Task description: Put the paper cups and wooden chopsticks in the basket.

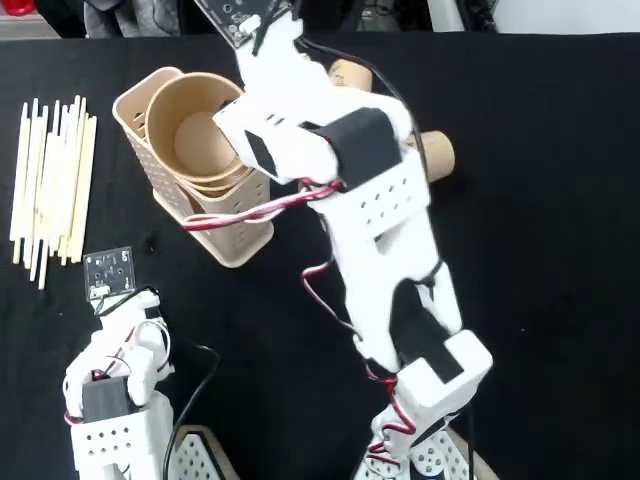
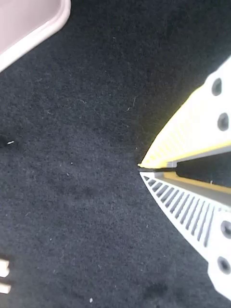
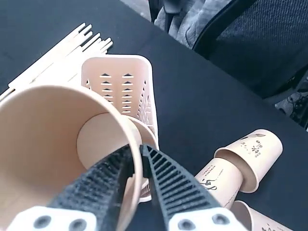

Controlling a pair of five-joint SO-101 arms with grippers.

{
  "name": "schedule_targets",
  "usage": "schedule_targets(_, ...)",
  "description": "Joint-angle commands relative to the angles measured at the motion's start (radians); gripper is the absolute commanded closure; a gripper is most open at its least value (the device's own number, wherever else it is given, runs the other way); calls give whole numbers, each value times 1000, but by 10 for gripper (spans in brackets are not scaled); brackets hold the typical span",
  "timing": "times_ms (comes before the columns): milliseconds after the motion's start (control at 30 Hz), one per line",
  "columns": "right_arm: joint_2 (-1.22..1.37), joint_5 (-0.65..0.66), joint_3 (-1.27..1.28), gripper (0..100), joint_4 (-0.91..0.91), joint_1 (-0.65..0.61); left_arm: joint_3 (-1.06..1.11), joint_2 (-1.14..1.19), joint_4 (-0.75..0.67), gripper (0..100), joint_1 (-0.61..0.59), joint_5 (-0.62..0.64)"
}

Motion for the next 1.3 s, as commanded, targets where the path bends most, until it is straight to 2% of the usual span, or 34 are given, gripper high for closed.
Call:
schedule_targets(0, -1, 5, -42, 986, 28, 0, 16, -2, 5, 970, 10, 8)
schedule_targets(433, 59, 8, 25, 982, 31, 15, 16, -2, 5, 970, 10, 8)
schedule_targets(533, 108, 2, 10, 894, 37, 18, 16, -2, 5, 970, 10, 8)
schedule_targets(600, 124, -64, -13, 797, 38, 21, 16, -2, 5, 970, 10, 8)
schedule_targets(667, 127, -117, -38, 741, 38, 20, 16, -2, 5, 970, 10, 8)
schedule_targets(933, 104, -115, -177, 737, 84, 3, 16, -2, 5, 970, 10, 8)
schedule_targets(1100, 31, 29, -302, 739, 196, 6, 16, -2, 5, 970, 10, 8)
schedule_targets(1267, -116, 107, -139, 778, 195, 126, 16, -2, 5, 970, 10, 8)
